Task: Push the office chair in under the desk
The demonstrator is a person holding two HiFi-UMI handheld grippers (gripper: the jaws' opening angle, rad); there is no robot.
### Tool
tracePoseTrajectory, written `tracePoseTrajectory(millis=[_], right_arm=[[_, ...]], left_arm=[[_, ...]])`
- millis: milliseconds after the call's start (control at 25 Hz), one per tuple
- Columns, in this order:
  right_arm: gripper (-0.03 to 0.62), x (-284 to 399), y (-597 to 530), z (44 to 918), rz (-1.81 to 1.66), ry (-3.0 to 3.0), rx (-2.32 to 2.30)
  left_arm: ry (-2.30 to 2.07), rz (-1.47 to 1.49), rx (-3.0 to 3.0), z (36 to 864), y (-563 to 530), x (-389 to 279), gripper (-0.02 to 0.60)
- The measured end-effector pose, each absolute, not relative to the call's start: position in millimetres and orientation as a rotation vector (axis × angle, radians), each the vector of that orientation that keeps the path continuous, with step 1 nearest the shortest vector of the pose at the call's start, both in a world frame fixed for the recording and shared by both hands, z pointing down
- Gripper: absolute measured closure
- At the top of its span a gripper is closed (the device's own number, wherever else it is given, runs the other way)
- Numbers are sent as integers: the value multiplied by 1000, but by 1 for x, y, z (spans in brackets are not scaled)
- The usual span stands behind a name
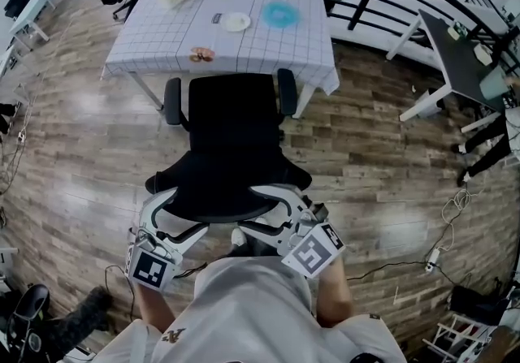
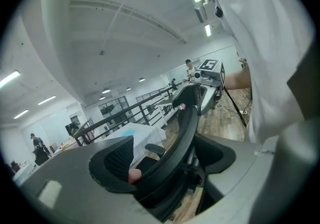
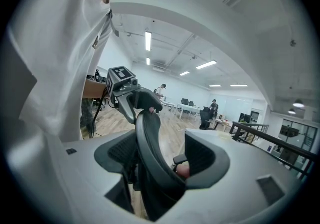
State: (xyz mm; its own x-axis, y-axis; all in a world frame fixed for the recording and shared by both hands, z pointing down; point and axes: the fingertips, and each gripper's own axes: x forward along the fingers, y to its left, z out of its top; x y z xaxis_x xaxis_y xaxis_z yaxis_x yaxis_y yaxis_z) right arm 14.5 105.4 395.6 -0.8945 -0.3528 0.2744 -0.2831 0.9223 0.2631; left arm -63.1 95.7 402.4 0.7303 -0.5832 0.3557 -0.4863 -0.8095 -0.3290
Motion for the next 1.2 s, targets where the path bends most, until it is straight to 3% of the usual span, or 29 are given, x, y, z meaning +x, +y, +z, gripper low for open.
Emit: tracePoseTrajectory(millis=[1200], right_arm=[[286, 17, 48, 398, -261, -2760, 463]], left_arm=[[825, -620, -2740, 405, 39, -59, 187]])
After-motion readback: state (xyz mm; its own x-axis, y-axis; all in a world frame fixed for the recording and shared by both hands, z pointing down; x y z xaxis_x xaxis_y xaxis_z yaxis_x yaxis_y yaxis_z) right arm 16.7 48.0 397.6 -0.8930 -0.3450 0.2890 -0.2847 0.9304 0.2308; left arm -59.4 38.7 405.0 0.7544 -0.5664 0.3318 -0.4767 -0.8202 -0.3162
